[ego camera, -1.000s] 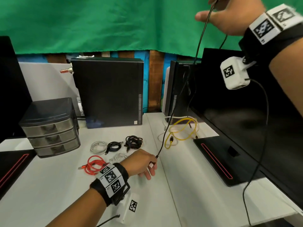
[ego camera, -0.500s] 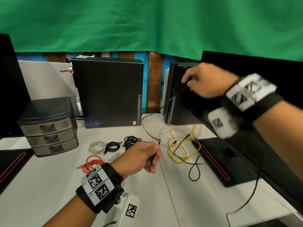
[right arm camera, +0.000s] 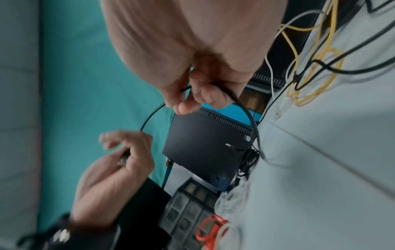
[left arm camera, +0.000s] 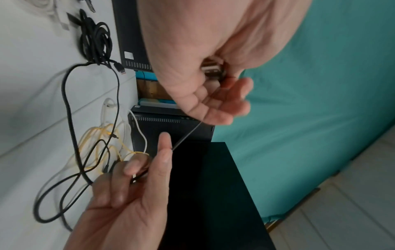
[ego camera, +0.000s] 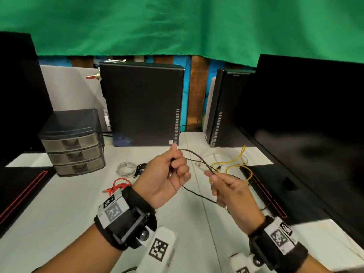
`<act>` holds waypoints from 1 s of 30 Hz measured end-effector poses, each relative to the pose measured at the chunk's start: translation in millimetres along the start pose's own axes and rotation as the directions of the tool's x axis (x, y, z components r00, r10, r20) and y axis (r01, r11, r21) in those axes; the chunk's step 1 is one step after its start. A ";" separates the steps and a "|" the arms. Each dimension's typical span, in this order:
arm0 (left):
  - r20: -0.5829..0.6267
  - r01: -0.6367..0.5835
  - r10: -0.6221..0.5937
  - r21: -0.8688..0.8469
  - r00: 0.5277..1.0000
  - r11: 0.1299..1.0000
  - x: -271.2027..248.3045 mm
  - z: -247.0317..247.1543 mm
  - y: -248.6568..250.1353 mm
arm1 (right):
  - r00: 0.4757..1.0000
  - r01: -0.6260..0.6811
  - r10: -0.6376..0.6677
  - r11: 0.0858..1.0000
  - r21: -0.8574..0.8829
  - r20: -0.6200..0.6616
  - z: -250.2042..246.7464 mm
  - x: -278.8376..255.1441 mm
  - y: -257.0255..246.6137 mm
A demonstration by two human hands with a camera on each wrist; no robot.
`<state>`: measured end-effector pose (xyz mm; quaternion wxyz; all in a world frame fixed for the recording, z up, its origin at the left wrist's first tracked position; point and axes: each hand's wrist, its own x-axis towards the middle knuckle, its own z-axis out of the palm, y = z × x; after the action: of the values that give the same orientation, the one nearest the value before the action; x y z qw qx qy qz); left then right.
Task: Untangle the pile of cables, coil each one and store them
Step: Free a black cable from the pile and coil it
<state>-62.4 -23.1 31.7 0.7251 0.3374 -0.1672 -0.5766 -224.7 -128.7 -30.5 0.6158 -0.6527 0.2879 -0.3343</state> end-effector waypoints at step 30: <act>0.204 -0.252 0.190 0.347 0.960 0.903 -22.6 15.6 -10.4 | 0.956 0.204 -0.065 0.848 -0.489 0.286 10.1 -14.2 10.4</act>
<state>-86.1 -7.4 39.0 0.6931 0.3975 -0.3694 -0.4746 -225.1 -112.1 -42.2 0.4267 -0.8495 0.2369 -0.2002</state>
